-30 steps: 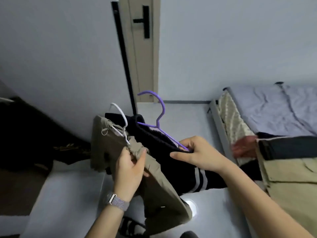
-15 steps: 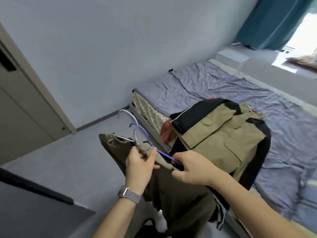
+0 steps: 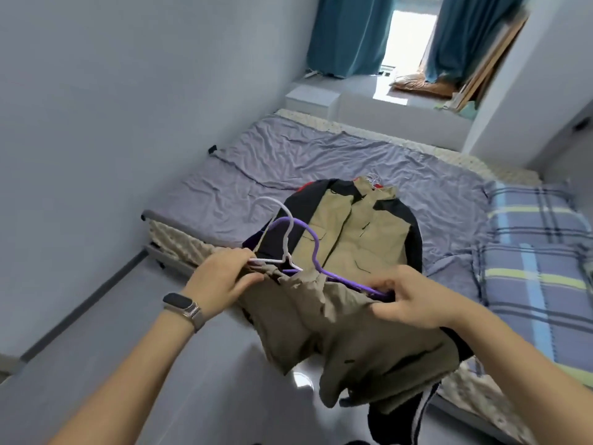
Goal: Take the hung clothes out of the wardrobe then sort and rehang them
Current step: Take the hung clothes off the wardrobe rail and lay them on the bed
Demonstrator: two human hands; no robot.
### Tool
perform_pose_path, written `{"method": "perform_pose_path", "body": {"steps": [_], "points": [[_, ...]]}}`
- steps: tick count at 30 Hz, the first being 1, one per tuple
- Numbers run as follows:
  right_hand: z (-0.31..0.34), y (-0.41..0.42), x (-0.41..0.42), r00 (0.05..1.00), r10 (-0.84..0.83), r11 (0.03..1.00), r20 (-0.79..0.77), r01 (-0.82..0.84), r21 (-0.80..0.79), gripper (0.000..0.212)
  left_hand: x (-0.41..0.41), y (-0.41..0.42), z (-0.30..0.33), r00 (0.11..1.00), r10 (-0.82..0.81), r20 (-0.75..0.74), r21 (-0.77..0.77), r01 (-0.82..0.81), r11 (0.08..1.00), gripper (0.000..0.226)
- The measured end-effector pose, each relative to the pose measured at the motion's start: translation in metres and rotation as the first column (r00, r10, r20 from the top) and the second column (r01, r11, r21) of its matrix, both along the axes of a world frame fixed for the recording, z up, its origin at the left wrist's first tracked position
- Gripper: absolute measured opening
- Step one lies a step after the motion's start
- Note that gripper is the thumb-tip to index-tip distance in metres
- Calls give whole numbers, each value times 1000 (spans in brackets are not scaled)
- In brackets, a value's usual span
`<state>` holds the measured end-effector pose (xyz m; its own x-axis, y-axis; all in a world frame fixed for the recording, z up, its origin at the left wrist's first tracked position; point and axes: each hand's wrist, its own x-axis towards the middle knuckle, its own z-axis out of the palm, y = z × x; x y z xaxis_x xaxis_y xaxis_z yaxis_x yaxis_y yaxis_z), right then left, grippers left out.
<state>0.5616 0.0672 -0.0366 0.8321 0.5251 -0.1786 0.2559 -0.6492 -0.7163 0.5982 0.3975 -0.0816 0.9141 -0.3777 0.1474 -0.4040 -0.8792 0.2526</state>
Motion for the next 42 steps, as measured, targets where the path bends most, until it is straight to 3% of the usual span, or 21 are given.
{"method": "perform_pose_path", "body": {"steps": [2,4,7,11,14,15,18,21,26,29,31,32,33,35,37,39,42], "points": [[5,-15,5,998,-49,998,-37,51,46,17,23,-17,-1,999,-49,21,-216,52,975,58],[10,-33,12,994,-89,991,-62,95,96,11,41,-35,3,991,-57,125,-330,96,939,44],[11,-63,29,979,-199,971,-40,203,129,24,65,-62,14,977,-67,202,-303,127,945,32],[-1,-106,75,930,-364,917,47,349,193,38,101,-90,12,961,-121,248,-287,193,938,36],[-11,-140,132,903,-388,917,183,358,175,55,139,-110,4,959,-69,273,-248,140,959,42],[-11,-152,155,896,-390,917,213,358,177,56,153,-118,2,959,-47,280,-236,116,965,44],[-1,-190,236,882,-405,909,243,359,212,34,197,-148,3,954,-5,300,-204,70,976,46],[11,-229,330,883,-392,917,258,353,185,36,243,-180,8,954,3,299,-207,62,976,44],[-22,-276,493,864,-337,916,374,393,-81,25,328,-228,6,968,89,233,-239,-31,970,21],[-82,-297,563,832,-271,779,485,485,-397,25,373,-252,-8,969,134,210,-192,-94,977,31],[-118,-294,585,847,-288,665,446,512,-543,50,395,-264,-18,970,151,188,-168,-120,978,34],[-129,-286,588,861,-305,685,408,496,-535,53,405,-268,-23,973,161,168,-163,-134,978,35],[-133,-276,583,888,-316,784,335,443,-435,54,414,-272,-27,975,169,146,-156,-146,977,36],[-121,-258,551,949,-300,946,99,310,-99,56,429,-275,-35,974,191,121,-154,-172,973,38],[-115,-257,506,976,-206,976,-69,210,61,32,443,-279,-39,969,221,111,-162,-201,966,40],[-121,-262,462,991,-111,993,80,114,-31,31,458,-286,-41,966,241,92,-162,-225,961,41],[-135,-278,449,922,-242,958,302,276,-75,60,480,-305,-41,970,229,77,-153,-216,964,43]]}}
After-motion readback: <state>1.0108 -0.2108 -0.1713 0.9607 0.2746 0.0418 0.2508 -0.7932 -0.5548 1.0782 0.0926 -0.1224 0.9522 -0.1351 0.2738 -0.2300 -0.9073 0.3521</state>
